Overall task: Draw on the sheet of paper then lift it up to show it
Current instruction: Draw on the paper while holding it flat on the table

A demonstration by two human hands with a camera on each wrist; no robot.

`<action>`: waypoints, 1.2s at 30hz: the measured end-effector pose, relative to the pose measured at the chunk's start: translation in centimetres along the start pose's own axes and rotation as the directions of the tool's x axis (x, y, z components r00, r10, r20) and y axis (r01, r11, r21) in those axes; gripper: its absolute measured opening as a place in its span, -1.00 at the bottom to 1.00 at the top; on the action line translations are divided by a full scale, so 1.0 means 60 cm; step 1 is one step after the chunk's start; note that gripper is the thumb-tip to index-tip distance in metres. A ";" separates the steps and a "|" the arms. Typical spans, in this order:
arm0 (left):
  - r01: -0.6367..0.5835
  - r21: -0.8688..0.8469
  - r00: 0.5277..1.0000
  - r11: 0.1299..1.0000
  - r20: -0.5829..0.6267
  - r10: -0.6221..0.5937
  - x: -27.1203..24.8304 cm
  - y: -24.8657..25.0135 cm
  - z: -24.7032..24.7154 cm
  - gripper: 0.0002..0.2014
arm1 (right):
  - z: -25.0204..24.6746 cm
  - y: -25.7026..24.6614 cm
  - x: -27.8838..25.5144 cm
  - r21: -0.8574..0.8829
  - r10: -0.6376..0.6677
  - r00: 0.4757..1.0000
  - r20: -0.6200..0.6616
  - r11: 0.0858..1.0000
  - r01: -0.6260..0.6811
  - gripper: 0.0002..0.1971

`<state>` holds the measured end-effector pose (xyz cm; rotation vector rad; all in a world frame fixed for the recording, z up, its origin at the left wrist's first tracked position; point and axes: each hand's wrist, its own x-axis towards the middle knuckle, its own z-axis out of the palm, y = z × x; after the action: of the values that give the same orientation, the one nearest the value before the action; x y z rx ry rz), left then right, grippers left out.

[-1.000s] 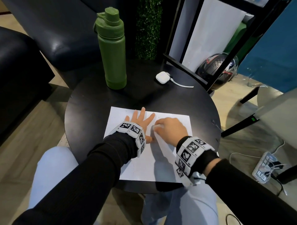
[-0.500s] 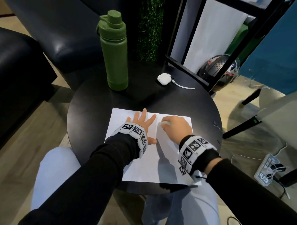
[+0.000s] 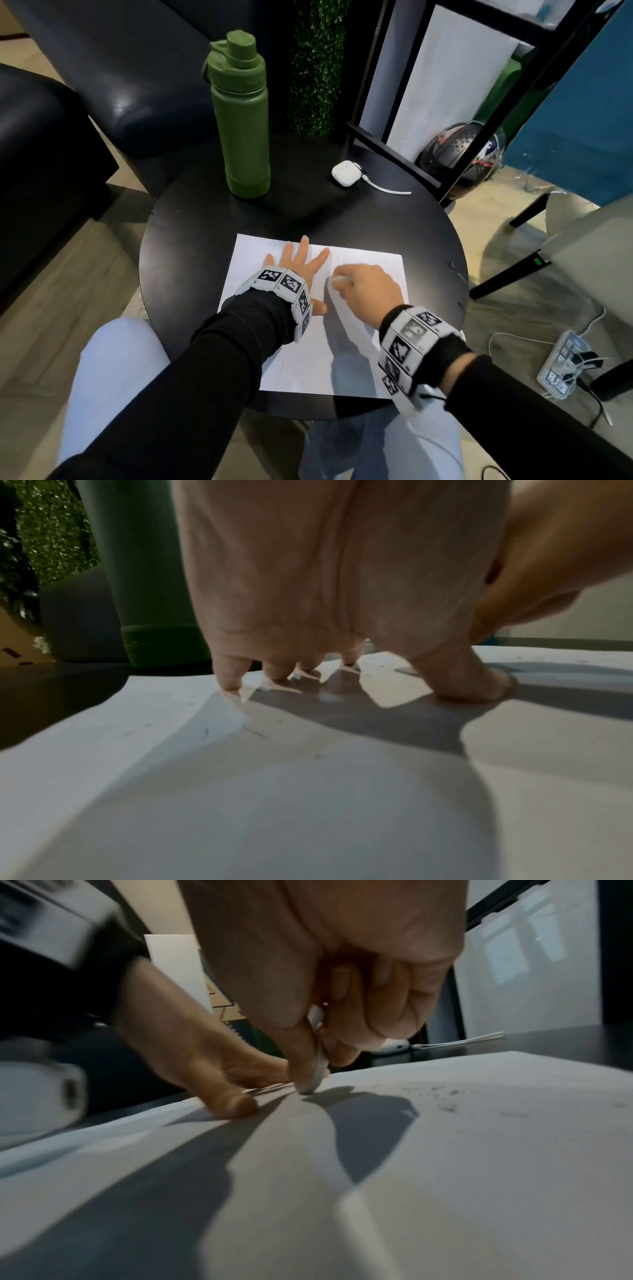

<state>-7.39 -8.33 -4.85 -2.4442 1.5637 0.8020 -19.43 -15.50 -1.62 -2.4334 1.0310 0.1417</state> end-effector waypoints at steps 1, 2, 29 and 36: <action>0.002 0.002 1.000 1.000 -0.002 -0.002 0.000 0.000 0.000 0.03 | 0.000 0.003 -0.009 -0.021 -0.023 0.999 0.036 0.999 0.024 -0.80; 0.003 0.003 1.000 1.000 -0.002 -0.003 0.000 0.000 0.000 0.03 | -0.003 0.004 -0.010 -0.031 -0.028 0.998 0.059 0.999 0.030 -0.81; -0.021 -0.081 0.997 0.997 -0.078 0.015 0.005 0.031 -0.002 -0.08 | 0.006 0.018 0.017 0.066 -0.157 0.984 -0.089 0.984 0.163 -0.79; -0.017 -0.025 1.000 1.000 -0.002 0.017 0.007 0.026 -0.005 0.06 | -0.025 0.062 0.014 -0.048 -0.029 0.999 -0.043 0.998 0.027 -0.80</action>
<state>-8.55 -9.48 -4.54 -2.4528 1.5867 0.8275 -21.54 -18.97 -2.02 -2.5025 1.0221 0.1052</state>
